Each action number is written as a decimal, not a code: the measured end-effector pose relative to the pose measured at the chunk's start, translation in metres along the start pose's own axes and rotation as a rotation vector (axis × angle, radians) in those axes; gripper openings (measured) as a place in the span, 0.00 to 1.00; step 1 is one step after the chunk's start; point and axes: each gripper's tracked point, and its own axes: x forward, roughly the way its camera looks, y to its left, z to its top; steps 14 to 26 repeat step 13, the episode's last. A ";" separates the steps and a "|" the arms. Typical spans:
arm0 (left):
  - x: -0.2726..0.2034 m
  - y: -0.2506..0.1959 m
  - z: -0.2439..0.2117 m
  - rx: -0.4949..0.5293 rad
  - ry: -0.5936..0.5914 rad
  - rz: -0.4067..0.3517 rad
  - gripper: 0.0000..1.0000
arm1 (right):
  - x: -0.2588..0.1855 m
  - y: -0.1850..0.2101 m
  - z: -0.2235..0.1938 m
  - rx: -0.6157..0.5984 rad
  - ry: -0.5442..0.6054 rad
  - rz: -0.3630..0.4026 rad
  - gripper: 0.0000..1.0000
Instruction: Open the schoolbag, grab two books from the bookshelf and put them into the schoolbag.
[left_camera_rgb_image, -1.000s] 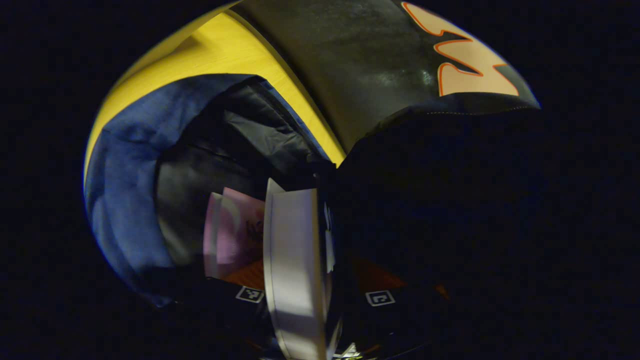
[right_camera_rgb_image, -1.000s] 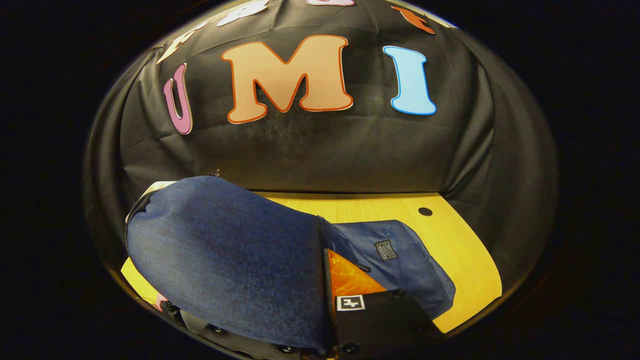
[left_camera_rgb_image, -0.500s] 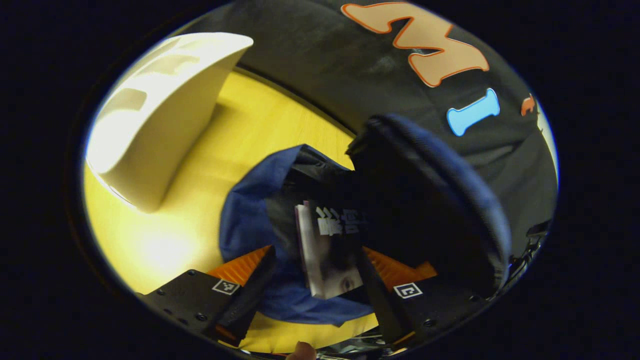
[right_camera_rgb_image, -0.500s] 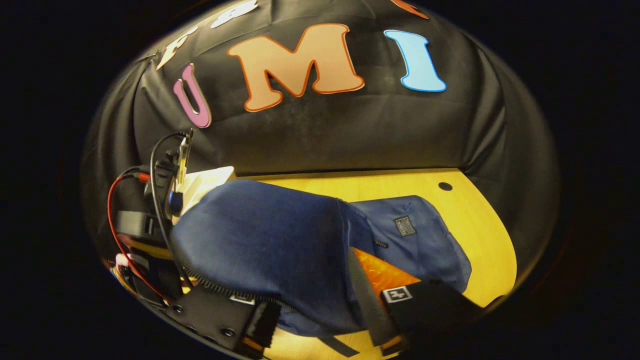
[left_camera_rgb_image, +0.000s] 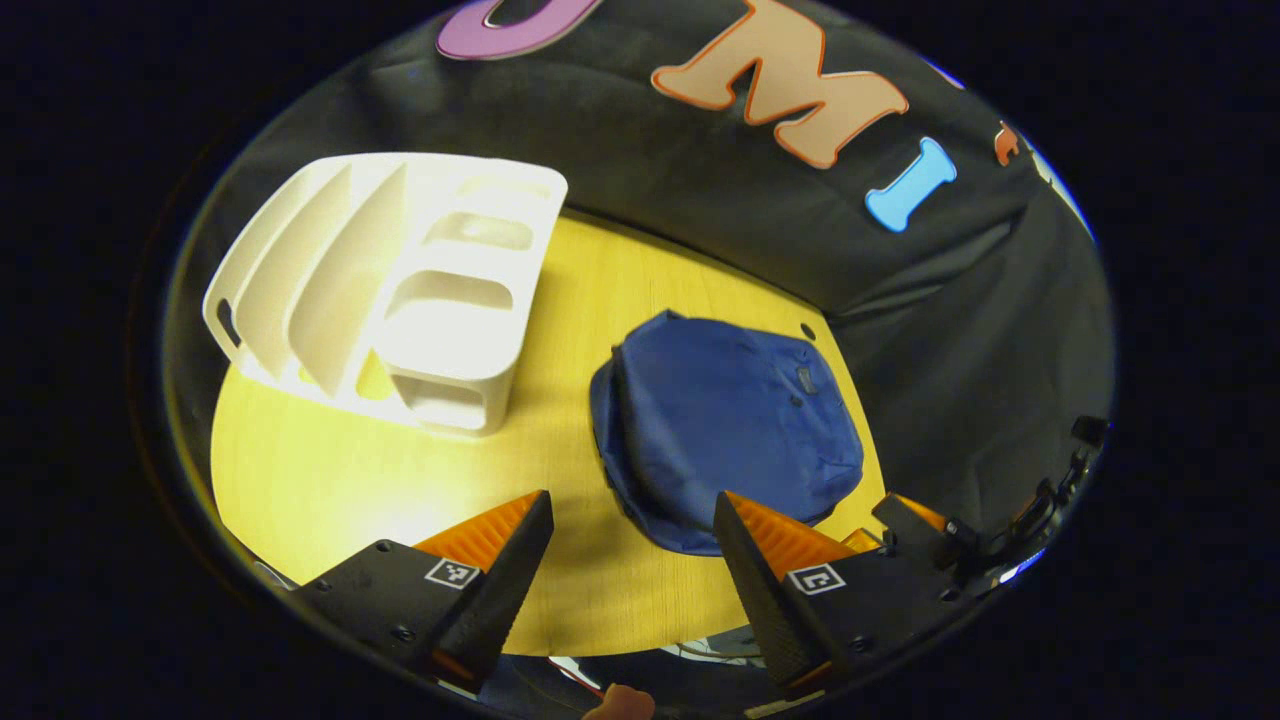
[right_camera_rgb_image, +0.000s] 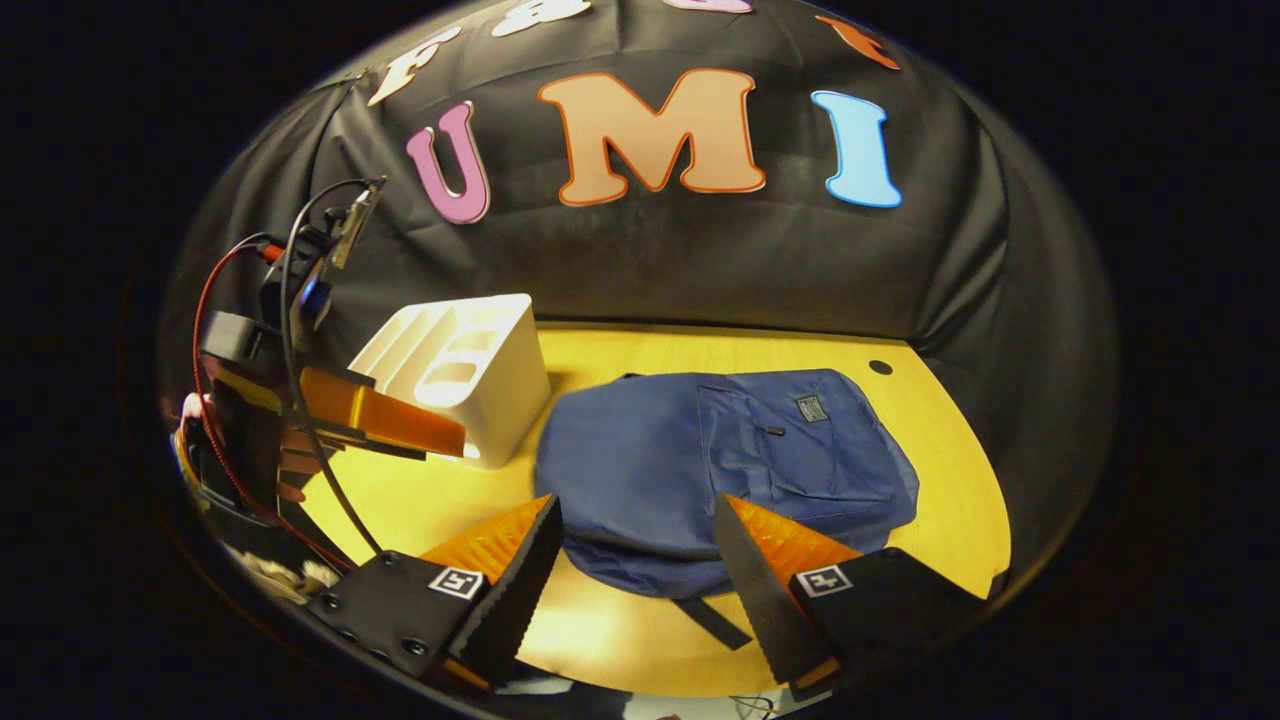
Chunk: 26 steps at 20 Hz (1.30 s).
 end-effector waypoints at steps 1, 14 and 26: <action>-0.013 0.005 0.015 0.005 -0.047 0.007 0.95 | -0.004 0.003 0.013 0.021 -0.032 -0.015 0.97; -0.137 0.076 0.211 0.301 -0.633 0.349 0.94 | -0.018 0.007 0.185 0.030 -0.428 -0.120 0.97; -0.137 0.076 0.211 0.301 -0.633 0.349 0.94 | -0.018 0.007 0.185 0.030 -0.428 -0.120 0.97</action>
